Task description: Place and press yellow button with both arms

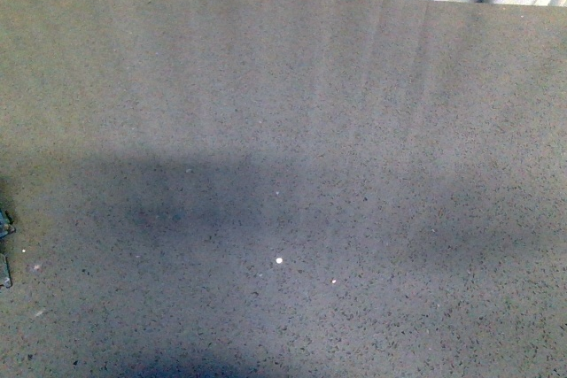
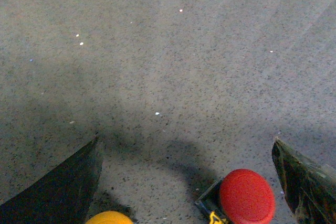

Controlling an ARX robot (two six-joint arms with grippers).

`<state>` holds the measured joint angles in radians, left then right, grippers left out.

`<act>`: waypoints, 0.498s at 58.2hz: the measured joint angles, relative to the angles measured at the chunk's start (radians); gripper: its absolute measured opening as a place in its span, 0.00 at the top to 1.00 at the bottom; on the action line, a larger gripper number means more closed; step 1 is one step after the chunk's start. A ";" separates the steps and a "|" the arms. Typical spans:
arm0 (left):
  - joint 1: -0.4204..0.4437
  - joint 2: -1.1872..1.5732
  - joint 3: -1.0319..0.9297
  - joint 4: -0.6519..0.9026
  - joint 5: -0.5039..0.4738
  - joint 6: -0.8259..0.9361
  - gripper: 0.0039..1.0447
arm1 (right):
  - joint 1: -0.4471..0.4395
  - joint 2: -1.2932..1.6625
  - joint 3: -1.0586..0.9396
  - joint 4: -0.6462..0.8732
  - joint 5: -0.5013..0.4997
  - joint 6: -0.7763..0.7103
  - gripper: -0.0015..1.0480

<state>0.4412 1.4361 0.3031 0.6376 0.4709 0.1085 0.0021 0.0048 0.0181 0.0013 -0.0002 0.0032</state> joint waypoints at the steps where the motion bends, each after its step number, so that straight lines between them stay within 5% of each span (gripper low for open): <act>1: 0.006 0.011 0.000 0.007 0.000 0.002 0.09 | 0.000 0.000 0.000 0.000 0.000 0.000 0.09; 29: 0.063 0.132 -0.016 0.076 -0.026 0.040 0.09 | 0.000 0.000 0.000 0.000 0.000 0.000 0.09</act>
<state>0.5041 1.5681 0.2867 0.7132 0.4450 0.1490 0.0021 0.0048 0.0181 0.0013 0.0002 0.0032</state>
